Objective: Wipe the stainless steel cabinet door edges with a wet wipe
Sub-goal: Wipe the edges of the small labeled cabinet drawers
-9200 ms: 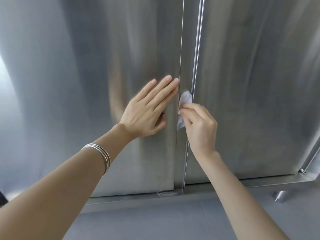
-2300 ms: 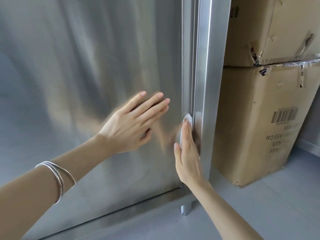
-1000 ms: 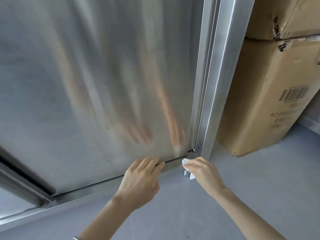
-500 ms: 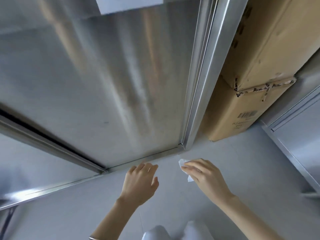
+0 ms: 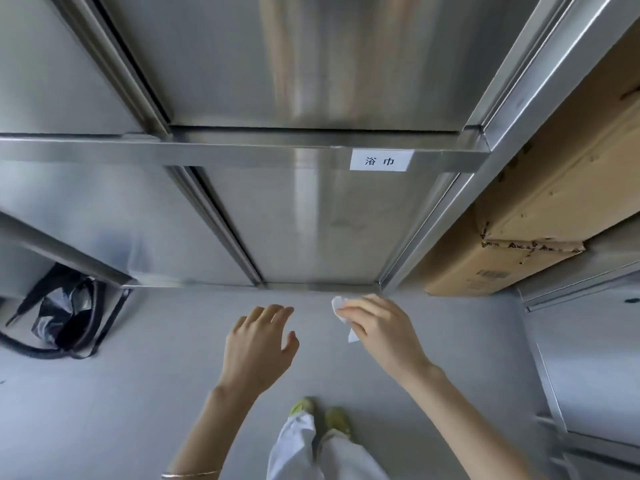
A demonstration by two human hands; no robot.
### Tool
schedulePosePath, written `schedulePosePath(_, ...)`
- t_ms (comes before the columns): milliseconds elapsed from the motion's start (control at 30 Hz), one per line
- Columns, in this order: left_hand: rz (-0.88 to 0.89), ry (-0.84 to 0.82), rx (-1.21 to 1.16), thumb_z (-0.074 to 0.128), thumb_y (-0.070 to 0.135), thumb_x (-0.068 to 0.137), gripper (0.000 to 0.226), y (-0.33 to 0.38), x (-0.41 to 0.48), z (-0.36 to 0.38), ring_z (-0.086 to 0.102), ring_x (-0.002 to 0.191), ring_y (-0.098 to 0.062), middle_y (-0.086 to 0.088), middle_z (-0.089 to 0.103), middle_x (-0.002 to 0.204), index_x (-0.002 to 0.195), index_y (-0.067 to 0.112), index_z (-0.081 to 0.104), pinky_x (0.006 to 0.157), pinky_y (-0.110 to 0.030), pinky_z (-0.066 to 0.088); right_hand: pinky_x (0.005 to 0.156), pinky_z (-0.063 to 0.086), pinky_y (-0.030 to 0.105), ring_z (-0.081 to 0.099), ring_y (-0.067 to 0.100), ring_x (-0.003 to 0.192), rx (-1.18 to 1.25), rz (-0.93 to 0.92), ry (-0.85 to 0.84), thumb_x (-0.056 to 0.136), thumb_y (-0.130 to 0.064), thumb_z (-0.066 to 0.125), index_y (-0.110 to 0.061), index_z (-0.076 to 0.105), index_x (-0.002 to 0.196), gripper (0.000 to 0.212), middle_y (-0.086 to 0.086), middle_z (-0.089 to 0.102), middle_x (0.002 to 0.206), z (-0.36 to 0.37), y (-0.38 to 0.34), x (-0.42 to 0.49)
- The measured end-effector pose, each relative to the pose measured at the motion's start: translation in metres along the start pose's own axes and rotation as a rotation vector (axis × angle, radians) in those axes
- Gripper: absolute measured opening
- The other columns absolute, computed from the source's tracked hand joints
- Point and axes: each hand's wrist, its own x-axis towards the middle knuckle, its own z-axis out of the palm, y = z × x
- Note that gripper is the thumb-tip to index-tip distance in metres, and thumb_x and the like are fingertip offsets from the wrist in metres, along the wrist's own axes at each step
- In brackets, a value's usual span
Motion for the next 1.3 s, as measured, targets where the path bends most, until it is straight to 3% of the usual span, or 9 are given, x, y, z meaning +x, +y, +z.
schedulePosePath(133, -0.128, 0.023, -0.021, 0.070, 0.023, 0.082, 0.036, -0.009, -0.032, -0.006, 0.066, 0.099, -0.025, 0.000, 0.070, 0.113, 0.116, 0.013, 0.069, 0.083, -0.037, 0.050, 0.054, 0.054, 0.032, 0.065, 0.024, 0.072, 0.048, -0.126, -0.075, 0.076, -0.005, 0.067, -0.008, 0.074, 0.082, 0.010, 0.000, 0.071, 0.084, -0.002, -0.025, 0.014)
schedulePosePath(433, -0.435, 0.169, 0.018, 0.080, 0.019, 0.068, 0.036, -0.040, -0.126, -0.018, 0.068, 0.093, -0.025, -0.001, 0.073, 0.098, 0.102, 0.013, 0.074, 0.084, -0.039, 0.052, 0.052, 0.054, 0.036, 0.064, 0.023, 0.080, 0.119, -0.430, -0.310, 0.081, -0.004, 0.070, -0.014, 0.072, 0.095, 0.017, -0.005, 0.070, 0.091, 0.026, -0.081, 0.030)
schedulePosePath(633, -0.674, 0.230, 0.051, 0.079, 0.017, 0.068, 0.037, -0.066, -0.200, -0.034, 0.067, 0.097, -0.029, -0.004, 0.072, 0.100, 0.104, 0.011, 0.073, 0.087, -0.042, 0.051, 0.050, 0.053, 0.042, 0.062, 0.024, 0.082, 0.204, -0.695, -0.443, 0.091, -0.016, 0.059, -0.017, 0.069, 0.099, 0.013, -0.007, 0.069, 0.093, 0.056, -0.145, 0.038)
schedulePosePath(900, -0.941, 0.336, 0.088, 0.079, 0.015, 0.068, 0.035, -0.103, -0.317, -0.058, 0.068, 0.098, -0.030, -0.006, 0.072, 0.101, 0.102, 0.010, 0.073, 0.087, -0.042, 0.052, 0.045, 0.052, 0.035, 0.063, 0.018, 0.075, 0.259, -0.958, -0.543, 0.084, -0.010, 0.070, -0.022, 0.069, 0.102, 0.022, -0.010, 0.068, 0.093, 0.101, -0.272, 0.019)
schedulePosePath(1100, -1.081, 0.432, 0.190, 0.082, 0.013, 0.062, 0.037, -0.151, -0.432, -0.086, 0.068, 0.095, -0.030, -0.006, 0.073, 0.096, 0.098, 0.010, 0.074, 0.085, -0.043, 0.053, 0.036, 0.049, 0.033, 0.065, 0.019, 0.076, 0.324, -1.166, -0.488, 0.072, -0.001, 0.079, -0.021, 0.072, 0.095, 0.031, -0.008, 0.070, 0.091, 0.129, -0.399, -0.018)
schedulePosePath(1300, -1.112, 0.536, 0.342, 0.061, 0.021, 0.065, 0.034, -0.200, -0.543, -0.115, 0.069, 0.093, -0.027, -0.003, 0.072, 0.094, 0.094, 0.012, 0.075, 0.082, -0.038, 0.054, 0.037, 0.050, 0.031, 0.066, 0.017, 0.083, 0.404, -1.287, -0.468, 0.068, 0.001, 0.080, -0.021, 0.072, 0.095, 0.035, -0.008, 0.070, 0.095, 0.156, -0.521, -0.062)
